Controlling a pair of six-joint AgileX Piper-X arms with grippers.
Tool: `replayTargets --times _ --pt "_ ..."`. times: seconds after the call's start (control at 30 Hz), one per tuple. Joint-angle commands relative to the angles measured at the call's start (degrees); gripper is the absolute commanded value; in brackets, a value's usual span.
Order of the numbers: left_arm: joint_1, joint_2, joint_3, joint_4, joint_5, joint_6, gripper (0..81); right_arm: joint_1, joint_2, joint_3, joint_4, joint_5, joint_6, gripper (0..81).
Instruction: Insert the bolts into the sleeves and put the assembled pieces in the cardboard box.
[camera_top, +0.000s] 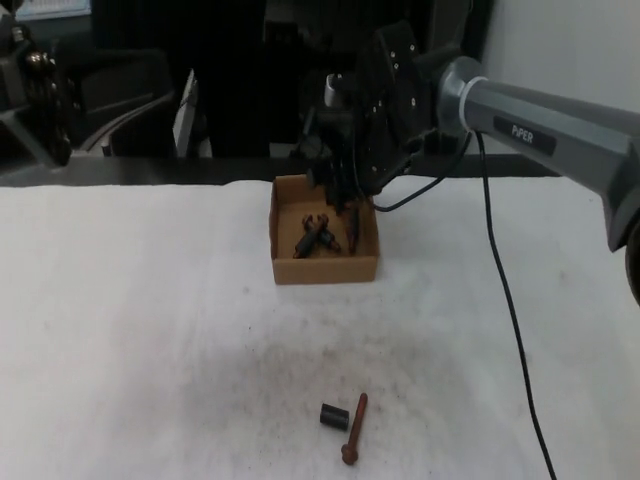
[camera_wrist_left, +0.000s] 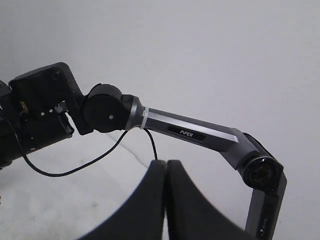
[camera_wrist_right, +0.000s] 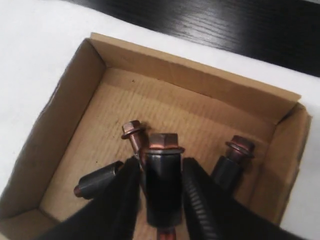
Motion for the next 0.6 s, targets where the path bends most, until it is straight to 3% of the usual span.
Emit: replayTargets --times 0.0,0.2,0.3,0.37,0.57 --pt "0.2 -0.9 0.0 -0.5 -0.2 0.5 0.3 -0.1 -0.3 -0.7 -0.3 -0.4 0.0 37.5" --pt "0.2 -0.9 0.0 -0.5 -0.2 0.5 0.3 -0.1 -1.3 -3.6 0.4 -1.8 1.2 35.4" --pt "0.2 -0.9 0.0 -0.5 -0.2 0.5 0.3 -0.1 -3.9 -5.0 1.5 -1.8 2.5 18.7" --pt "0.2 -0.9 0.0 -0.5 0.1 0.5 0.3 -0.1 -6.2 -5.1 3.1 -1.8 2.3 1.2" --pt "-0.8 -0.9 0.0 -0.5 0.5 2.5 0.3 -0.1 -12.0 -5.1 21.1 -6.4 -4.1 0.3"
